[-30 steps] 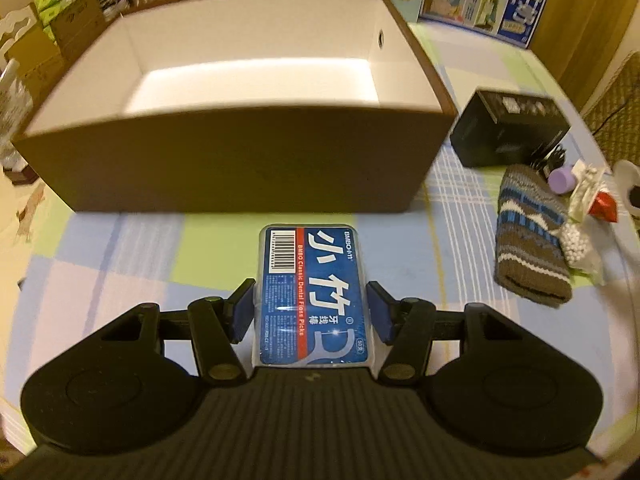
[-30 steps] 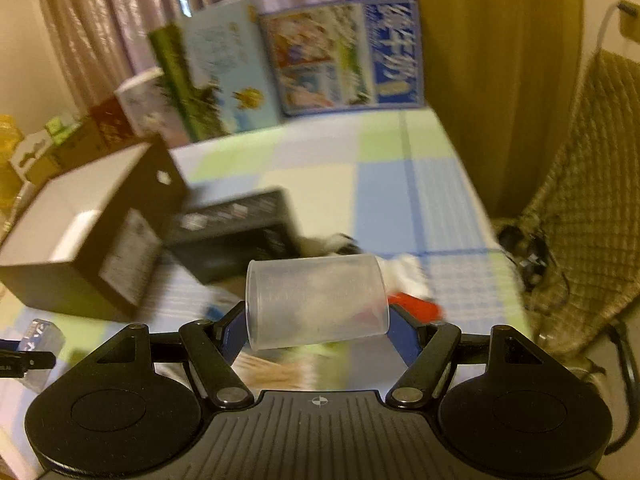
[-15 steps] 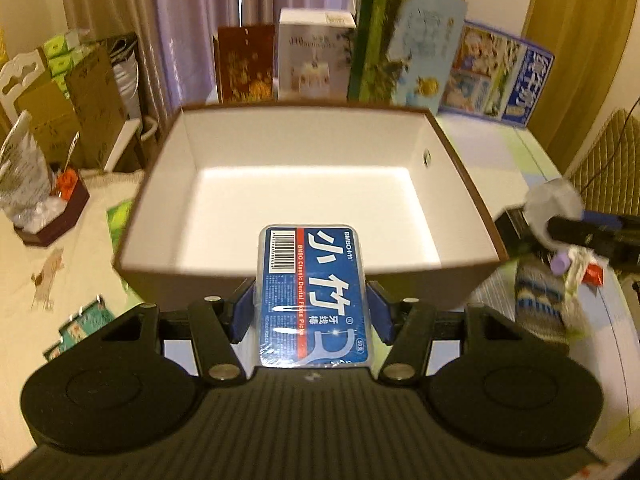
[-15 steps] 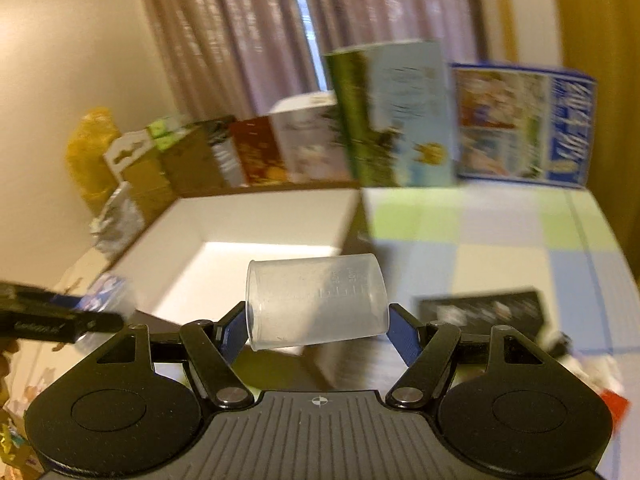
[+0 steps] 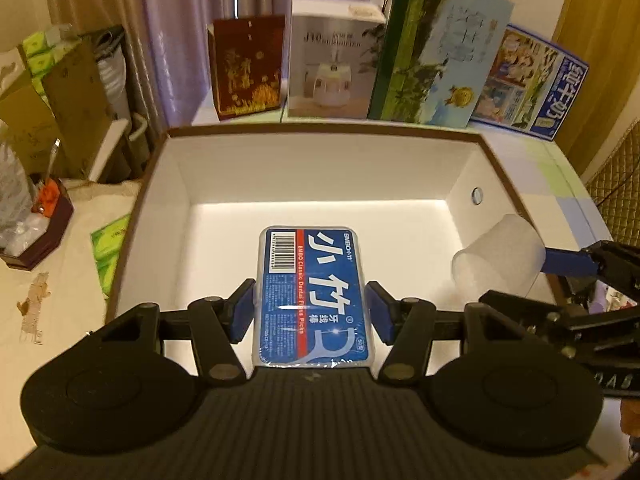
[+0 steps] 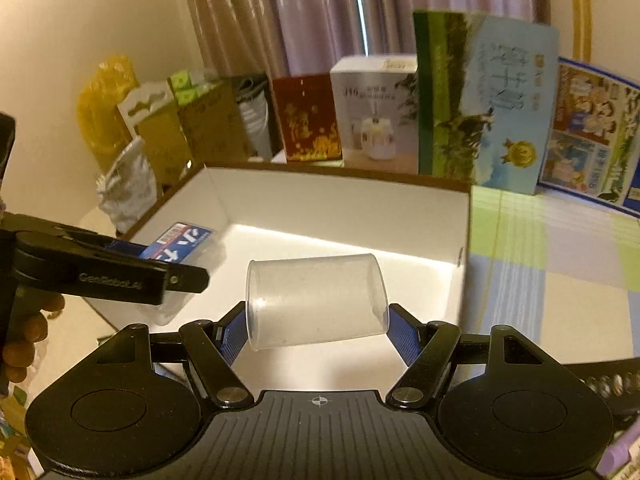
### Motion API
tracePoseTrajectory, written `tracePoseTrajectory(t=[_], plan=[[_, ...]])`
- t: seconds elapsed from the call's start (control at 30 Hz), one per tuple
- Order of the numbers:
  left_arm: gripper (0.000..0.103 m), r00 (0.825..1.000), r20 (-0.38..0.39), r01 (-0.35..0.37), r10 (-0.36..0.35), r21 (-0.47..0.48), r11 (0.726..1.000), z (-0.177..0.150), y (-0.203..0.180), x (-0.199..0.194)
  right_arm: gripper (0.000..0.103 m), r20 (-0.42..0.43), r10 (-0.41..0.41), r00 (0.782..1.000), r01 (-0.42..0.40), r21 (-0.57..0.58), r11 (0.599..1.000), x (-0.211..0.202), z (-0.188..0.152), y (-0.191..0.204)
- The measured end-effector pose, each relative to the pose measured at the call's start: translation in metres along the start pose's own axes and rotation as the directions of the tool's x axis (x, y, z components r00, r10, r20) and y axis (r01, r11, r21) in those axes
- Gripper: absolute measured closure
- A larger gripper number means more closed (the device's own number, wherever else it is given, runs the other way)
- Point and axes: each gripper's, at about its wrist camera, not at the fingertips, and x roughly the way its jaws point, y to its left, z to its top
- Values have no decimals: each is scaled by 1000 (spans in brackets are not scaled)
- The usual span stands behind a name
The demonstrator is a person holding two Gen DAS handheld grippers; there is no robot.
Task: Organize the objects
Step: 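Carry the floss box and clear cup into the brown box with both tools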
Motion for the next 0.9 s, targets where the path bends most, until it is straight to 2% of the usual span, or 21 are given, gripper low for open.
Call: tracePoseTrajectory(t=[0.13, 0.37, 0.6, 0.67, 0.73, 0.9], plan=[[49, 998, -69, 0, 0, -7, 1000, 3, 6, 31, 33, -62, -22, 998, 21, -14, 1000, 23, 5, -1], [49, 983, -182, -16, 17, 7, 1000, 7, 14, 73, 33, -160, -63, 985, 59, -30, 998, 55, 10, -2], [49, 976, -219, -22, 24, 16, 1000, 9, 20, 89, 33, -202, -70, 977, 65, -33, 997, 70, 12, -3], [45, 978, -209, -26, 30, 20, 999, 11, 21, 90, 33, -213, -69, 975, 65, -29, 997, 73, 11, -3], [30, 978, -204, -31, 35, 22, 999, 13, 22, 89, 33, -221, -63, 973, 59, -25, 998, 75, 11, -2], [22, 982, -184, -44, 49, 31, 999, 18, 25, 84, 33, -235, -59, 970, 57, -17, 998, 81, 11, 1]])
